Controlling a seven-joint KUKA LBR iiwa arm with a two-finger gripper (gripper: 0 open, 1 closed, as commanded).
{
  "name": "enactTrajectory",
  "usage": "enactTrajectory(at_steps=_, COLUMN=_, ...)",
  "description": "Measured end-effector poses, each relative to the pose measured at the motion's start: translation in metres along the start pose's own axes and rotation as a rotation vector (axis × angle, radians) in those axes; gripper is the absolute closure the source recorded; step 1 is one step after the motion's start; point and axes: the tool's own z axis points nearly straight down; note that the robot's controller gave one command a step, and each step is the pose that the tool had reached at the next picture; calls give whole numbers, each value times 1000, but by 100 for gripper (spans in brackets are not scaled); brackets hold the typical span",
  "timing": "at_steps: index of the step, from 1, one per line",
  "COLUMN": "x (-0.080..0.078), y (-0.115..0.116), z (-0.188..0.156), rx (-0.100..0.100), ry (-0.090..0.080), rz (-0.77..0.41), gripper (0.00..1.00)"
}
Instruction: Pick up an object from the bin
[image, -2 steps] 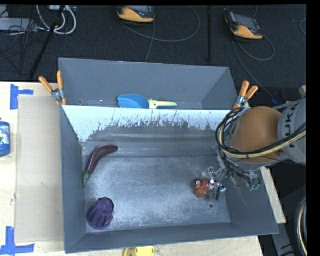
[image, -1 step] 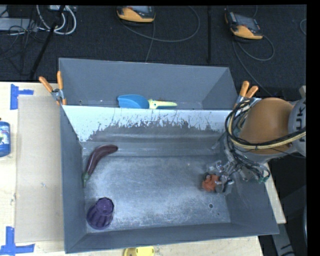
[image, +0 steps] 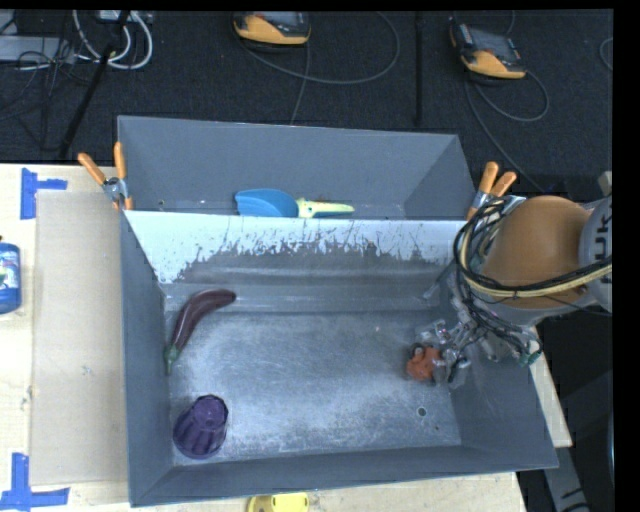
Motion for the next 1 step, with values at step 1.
enactTrajectory(at_steps=1, x=7, y=9, z=-115, rx=-2, ry=5, rz=-33, gripper=100)
